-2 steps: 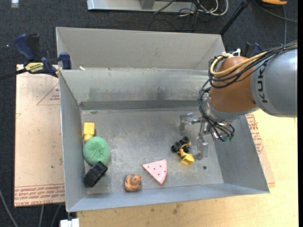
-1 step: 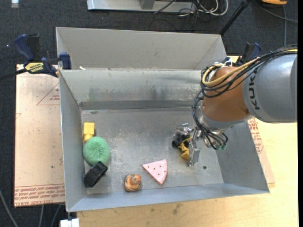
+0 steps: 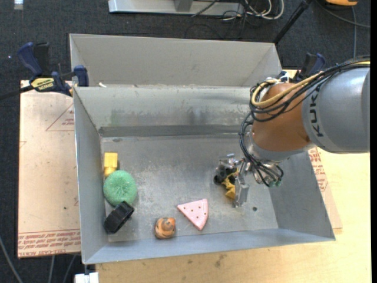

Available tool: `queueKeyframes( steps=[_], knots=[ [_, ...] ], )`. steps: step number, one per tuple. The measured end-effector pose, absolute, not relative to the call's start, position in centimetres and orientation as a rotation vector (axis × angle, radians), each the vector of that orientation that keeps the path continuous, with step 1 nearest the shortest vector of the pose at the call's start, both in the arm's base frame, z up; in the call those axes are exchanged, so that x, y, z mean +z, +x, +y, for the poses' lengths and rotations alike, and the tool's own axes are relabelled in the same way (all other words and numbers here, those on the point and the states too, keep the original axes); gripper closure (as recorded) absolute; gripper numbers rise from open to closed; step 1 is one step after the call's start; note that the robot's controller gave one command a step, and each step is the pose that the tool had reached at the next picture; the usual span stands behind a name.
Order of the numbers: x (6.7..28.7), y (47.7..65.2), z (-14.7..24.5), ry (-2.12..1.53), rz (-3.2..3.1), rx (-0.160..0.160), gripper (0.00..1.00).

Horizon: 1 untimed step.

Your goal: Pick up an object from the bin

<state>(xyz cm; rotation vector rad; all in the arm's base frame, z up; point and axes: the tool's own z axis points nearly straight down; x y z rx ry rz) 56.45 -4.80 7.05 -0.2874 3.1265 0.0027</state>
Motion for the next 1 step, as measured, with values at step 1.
queueKeyframes(
  steps=[1],
  knots=[
    [9.5,56.6,-9.18,-0.343,3.122,0.006,1.0]
  ],
)
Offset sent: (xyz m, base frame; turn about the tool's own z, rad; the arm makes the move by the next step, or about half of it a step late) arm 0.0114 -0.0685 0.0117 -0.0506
